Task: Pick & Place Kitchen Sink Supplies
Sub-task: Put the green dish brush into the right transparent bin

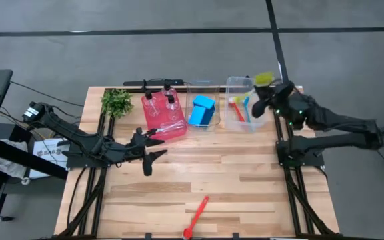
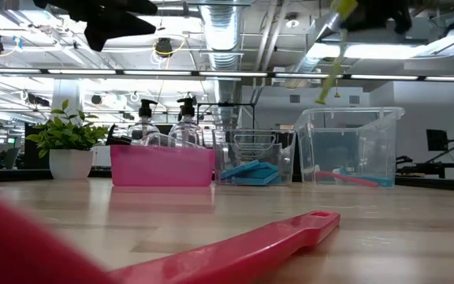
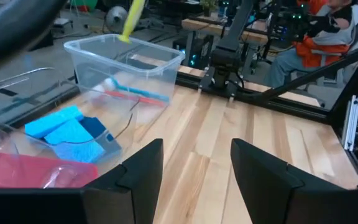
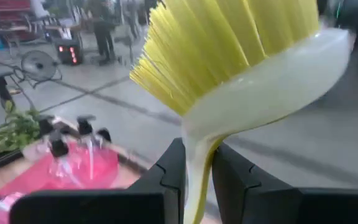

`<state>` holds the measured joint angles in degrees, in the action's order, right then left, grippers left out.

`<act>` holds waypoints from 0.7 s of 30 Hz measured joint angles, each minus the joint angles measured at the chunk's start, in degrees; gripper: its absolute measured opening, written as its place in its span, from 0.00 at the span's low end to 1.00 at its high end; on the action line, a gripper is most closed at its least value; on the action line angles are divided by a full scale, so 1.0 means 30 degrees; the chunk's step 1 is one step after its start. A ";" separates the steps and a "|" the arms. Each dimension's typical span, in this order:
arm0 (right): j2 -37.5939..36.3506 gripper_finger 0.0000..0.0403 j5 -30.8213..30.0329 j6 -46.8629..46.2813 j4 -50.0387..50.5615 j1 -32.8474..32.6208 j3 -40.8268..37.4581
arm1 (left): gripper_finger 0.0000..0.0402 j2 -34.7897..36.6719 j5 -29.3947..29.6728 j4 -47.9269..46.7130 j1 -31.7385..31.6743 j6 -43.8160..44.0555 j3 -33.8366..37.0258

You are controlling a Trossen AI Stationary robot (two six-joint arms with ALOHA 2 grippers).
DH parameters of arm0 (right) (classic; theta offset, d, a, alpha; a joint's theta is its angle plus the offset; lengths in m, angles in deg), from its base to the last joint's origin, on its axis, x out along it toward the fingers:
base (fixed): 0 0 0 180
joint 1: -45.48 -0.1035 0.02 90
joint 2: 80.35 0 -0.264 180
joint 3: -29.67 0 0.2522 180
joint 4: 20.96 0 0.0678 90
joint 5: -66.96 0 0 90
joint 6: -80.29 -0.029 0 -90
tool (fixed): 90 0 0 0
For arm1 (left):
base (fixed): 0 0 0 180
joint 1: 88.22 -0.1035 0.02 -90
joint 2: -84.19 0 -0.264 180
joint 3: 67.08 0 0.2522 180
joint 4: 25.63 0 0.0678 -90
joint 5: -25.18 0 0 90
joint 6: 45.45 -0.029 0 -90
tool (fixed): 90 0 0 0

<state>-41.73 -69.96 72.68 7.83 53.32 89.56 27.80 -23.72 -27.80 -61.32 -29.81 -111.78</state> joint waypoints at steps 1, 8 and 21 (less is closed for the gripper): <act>-0.0114 0.11 0.0930 -0.0962 0.0937 0.0881 0.0000 | 0.47 -0.0035 -0.0007 0.0045 0.0000 0.0098 0.0000; 0.0251 0.11 0.7683 -0.4374 0.4217 0.5724 -0.0133 | 0.47 -0.0399 -0.0204 0.0409 0.0000 0.0980 -0.0007; 0.2597 0.20 1.2163 -0.5999 0.4297 0.8070 -0.0255 | 0.47 -0.1498 -0.0219 0.1511 0.0007 0.1461 -0.0015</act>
<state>-33.94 -33.47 54.68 20.73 77.53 88.80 23.30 -24.37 -23.27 -61.30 -25.42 -111.83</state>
